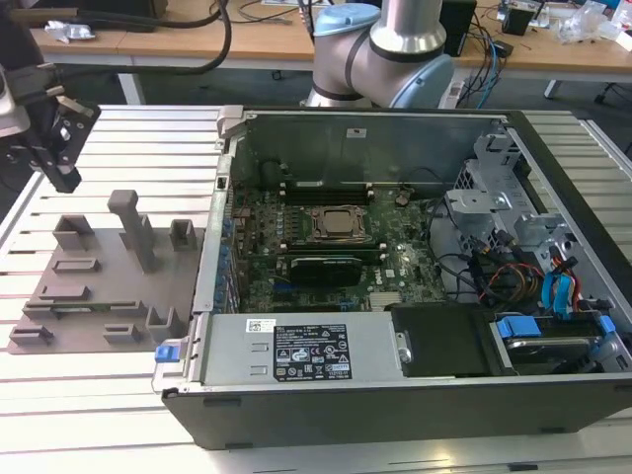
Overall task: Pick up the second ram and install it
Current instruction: 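Reach for the second ram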
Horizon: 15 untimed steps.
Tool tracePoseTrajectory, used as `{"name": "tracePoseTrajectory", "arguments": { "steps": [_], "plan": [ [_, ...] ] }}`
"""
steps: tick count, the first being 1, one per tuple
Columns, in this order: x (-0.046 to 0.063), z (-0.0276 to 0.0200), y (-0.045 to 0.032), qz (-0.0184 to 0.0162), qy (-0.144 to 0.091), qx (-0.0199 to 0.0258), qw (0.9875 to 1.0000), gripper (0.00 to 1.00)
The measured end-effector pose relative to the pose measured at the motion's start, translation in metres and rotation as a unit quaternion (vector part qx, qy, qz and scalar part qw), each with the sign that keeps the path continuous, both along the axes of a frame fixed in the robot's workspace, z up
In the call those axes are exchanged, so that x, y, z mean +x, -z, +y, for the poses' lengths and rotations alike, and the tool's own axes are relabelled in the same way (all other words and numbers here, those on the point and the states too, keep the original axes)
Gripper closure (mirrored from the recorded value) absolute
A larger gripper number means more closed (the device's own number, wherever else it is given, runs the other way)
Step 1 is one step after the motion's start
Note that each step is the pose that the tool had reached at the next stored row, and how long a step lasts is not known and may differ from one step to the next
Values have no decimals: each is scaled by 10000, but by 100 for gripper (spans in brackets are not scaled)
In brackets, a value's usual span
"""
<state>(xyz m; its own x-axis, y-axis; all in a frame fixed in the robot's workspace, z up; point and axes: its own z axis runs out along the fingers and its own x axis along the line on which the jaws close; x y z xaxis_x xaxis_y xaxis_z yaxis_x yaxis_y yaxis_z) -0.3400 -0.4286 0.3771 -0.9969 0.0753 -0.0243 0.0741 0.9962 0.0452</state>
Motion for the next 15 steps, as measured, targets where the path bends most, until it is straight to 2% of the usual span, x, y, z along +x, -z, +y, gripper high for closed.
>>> {"name": "tracePoseTrajectory", "arguments": {
  "steps": [1, 3, 4, 6, 9, 13, 14, 15],
  "plan": [
    [-4, -40, 4, -1, 0, 0, 10000, 90],
    [-7, -83, 8, -1, 0, 0, 10000, 90],
    [-15, -137, 13, 0, 0, 0, 10000, 90],
    [-30, -204, 23, -1, 0, 0, 10000, 90],
    [-45, -270, 33, 0, 0, 0, 10000, 90],
    [-45, -275, 35, -1, 0, -7, 10000, 90],
    [-46, -258, 34, 0, 0, -197, 9998, 90],
    [-45, -236, 36, -1, 0, -278, 9996, 90]
  ]
}}
